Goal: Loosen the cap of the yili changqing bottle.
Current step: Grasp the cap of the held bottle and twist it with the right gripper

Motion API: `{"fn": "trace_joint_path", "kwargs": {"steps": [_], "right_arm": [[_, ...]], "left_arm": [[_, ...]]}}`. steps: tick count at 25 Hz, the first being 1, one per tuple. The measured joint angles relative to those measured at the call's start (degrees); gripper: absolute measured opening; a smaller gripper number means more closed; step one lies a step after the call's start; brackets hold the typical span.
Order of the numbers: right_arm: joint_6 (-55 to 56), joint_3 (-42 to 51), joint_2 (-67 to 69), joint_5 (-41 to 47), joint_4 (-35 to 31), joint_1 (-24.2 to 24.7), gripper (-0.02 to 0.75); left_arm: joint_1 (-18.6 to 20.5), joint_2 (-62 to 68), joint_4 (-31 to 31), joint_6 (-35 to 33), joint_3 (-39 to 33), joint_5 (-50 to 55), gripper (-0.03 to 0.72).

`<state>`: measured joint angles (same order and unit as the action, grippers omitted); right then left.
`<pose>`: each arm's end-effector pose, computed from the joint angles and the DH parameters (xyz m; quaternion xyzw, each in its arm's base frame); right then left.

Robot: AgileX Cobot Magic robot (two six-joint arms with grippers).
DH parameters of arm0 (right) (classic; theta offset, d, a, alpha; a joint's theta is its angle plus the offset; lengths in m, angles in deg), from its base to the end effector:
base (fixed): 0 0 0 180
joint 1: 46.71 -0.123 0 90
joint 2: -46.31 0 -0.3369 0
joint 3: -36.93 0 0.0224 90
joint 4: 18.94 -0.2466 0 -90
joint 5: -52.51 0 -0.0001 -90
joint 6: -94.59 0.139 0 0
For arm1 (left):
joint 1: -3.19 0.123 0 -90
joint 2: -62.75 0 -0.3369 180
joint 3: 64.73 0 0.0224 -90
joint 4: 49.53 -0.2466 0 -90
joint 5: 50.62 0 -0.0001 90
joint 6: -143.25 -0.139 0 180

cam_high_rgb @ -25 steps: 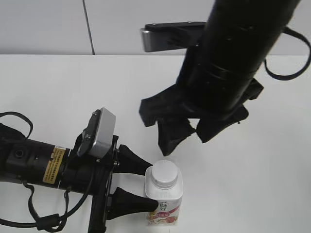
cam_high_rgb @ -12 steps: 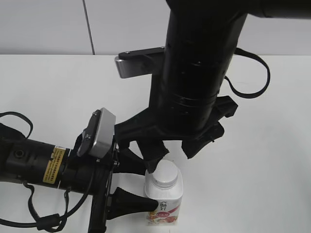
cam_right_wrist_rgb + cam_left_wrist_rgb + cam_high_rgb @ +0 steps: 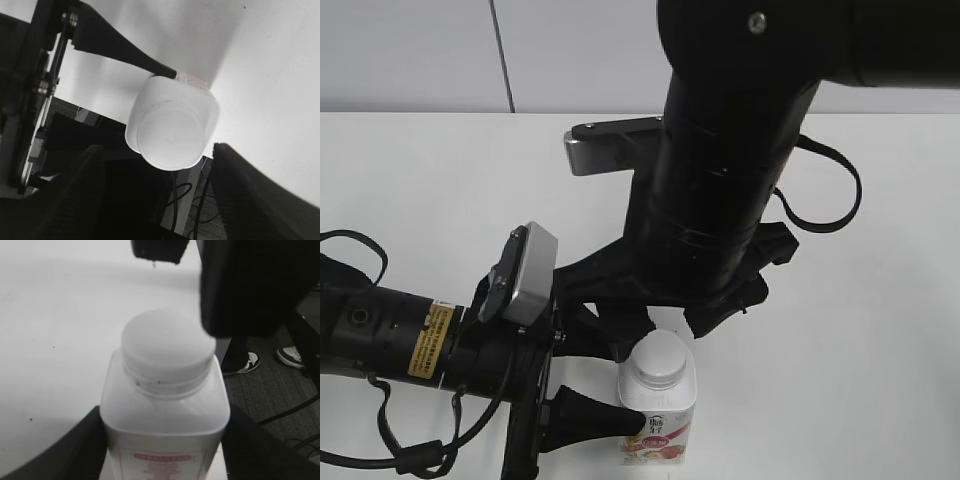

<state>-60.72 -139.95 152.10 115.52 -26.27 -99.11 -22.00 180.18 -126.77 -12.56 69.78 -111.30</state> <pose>0.2022 0.2885 0.2518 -0.2142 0.9725 0.0898 0.0183 0.2163 -0.2323 0.1356 0.5848 0.6031 -0.4155 0.3488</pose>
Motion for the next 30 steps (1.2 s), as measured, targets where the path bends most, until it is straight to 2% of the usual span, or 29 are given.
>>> {"fn": "trace_joint_path", "kwargs": {"steps": [11, 30], "right_arm": [[-0.02, 2.94, 0.0, -3.5, 1.25, 0.0, 0.521], [-2.07, 2.94, 3.09, -3.1, 0.86, 0.0, 0.426]], "left_arm": [[0.0, 0.0, 0.0, 0.0, 0.0, -0.05, 0.43], [0.0, 0.0, 0.0, 0.0, 0.0, -0.05, 0.43]]}}
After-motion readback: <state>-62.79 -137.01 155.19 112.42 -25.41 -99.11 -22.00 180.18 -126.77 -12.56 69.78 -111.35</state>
